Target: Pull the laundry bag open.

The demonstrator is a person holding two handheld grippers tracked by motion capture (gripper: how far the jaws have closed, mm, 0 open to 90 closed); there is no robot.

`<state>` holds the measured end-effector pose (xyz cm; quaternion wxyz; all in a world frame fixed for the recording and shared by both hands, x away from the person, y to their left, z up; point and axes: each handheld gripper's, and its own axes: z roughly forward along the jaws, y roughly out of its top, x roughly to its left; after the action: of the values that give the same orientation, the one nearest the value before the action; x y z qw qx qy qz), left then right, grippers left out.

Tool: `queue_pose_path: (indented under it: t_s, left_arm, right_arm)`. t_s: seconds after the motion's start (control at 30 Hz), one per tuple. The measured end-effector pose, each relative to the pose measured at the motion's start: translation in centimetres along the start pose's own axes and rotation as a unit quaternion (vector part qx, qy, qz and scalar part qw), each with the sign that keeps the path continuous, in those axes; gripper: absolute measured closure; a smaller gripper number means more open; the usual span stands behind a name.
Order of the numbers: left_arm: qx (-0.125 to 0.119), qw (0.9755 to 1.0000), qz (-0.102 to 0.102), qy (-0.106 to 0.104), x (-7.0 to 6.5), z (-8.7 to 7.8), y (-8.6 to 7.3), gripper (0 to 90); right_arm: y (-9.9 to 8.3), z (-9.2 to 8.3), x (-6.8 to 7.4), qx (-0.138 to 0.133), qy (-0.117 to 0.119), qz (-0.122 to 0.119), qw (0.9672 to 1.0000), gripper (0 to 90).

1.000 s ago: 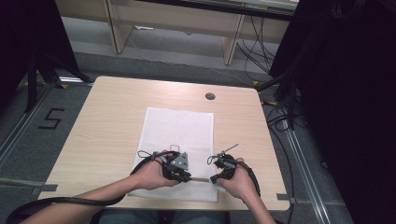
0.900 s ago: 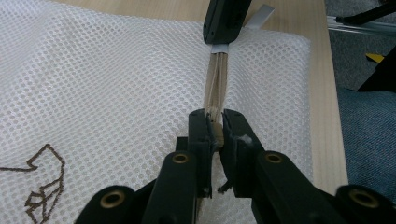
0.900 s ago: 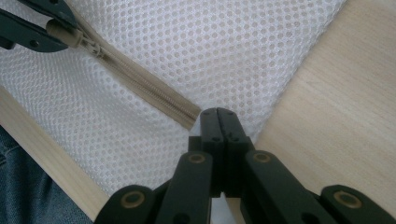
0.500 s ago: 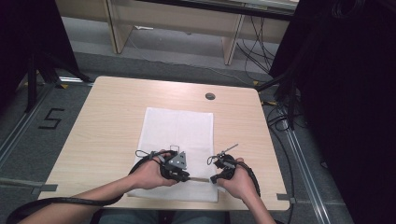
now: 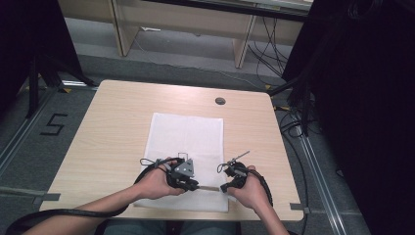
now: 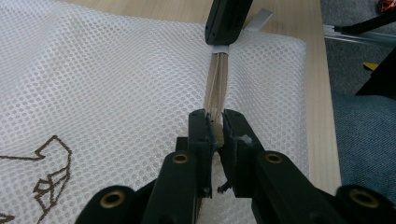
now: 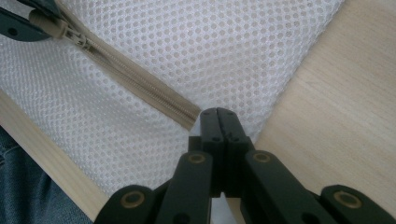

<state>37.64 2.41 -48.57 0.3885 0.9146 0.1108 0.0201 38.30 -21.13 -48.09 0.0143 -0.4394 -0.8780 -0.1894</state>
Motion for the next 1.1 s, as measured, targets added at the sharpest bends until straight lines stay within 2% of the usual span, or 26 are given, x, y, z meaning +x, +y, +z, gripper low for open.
queue_pose_path:
  t_s: [0.07,0.13,0.2,0.27,0.33,0.4,0.53,0.57,0.63,0.7,0.8,0.83,0.87,0.9,1.0,1.1]
  left_arm:
    - [0.0,1.0,0.0,0.001,0.0,0.0,-0.1,81.9]
    - [0.004,1.0,0.002,0.001,0.0,0.0,-0.1,81.9]
    - [0.004,1.0,0.0,0.0,0.1,-0.1,-0.2,81.9]
    - [0.005,0.9999,0.01,0.001,0.1,-0.3,-0.2,81.9]
    - [0.008,0.9999,0.01,0.003,0.1,-0.3,-0.2,81.9]
    - [0.005,1.0,0.001,-0.001,0.1,-0.3,-0.3,81.9]
    - [0.004,1.0,0.005,0.004,0.3,-0.6,-0.6,81.9]
    - [0.001,1.0,-0.003,0.004,0.2,-0.7,-0.6,81.9]
    - [0.004,1.0,0.005,0.007,0.3,-0.8,-0.6,81.9]
    - [0.001,1.0,-0.001,0.005,0.2,-0.7,-0.6,81.9]
    - [0.002,1.0,0.007,0.006,0.3,-0.7,-0.7,81.9]
    - [0.001,1.0,-0.001,0.005,0.2,-0.7,-0.7,81.9]
    - [0.001,1.0,-0.001,0.004,0.2,-0.7,-0.8,81.9]
    - [0.004,0.9999,0.009,0.007,0.3,-0.8,-0.8,81.9]
    - [0.002,1.0,0.002,0.008,0.2,-0.9,-0.9,81.9]
    - [0.004,0.9999,0.004,0.011,0.2,-1.1,-1.1,81.9]
  right_arm:
    - [0.0,-0.1,0.1,0.004,0.001,0.008,1.0,90.0]
    - [0.0,0.0,0.0,0.003,0.0,0.004,1.0,90.0]
    - [0.0,-0.1,0.1,0.005,0.001,0.009,0.9999,90.0]
    - [0.0,0.0,0.0,0.003,0.002,0.004,1.0,90.0]
    - [0.0,0.0,-0.1,0.003,0.003,0.005,1.0,90.0]
    - [0.0,0.0,-0.1,0.003,0.003,0.005,1.0,90.0]
    - [0.0,0.0,-0.1,0.002,0.003,0.003,1.0,90.0]
    - [0.0,0.0,-0.1,0.002,0.002,0.002,1.0,90.0]
    - [0.0,0.0,0.0,0.003,0.002,0.004,1.0,90.0]
    - [0.0,0.0,0.0,0.002,0.002,0.004,1.0,90.0]
    - [0.0,0.0,0.0,0.003,0.001,0.004,1.0,90.0]
    - [0.0,0.0,0.0,0.003,0.001,0.004,1.0,90.0]
    - [0.0,0.0,0.0,0.002,0.001,0.005,1.0,90.0]
    - [0.0,0.0,-0.1,0.002,0.002,0.003,1.0,90.0]
    - [0.0,0.0,0.0,0.003,0.001,0.004,1.0,90.0]
    - [0.0,0.0,-0.1,0.002,0.001,0.001,1.0,90.0]
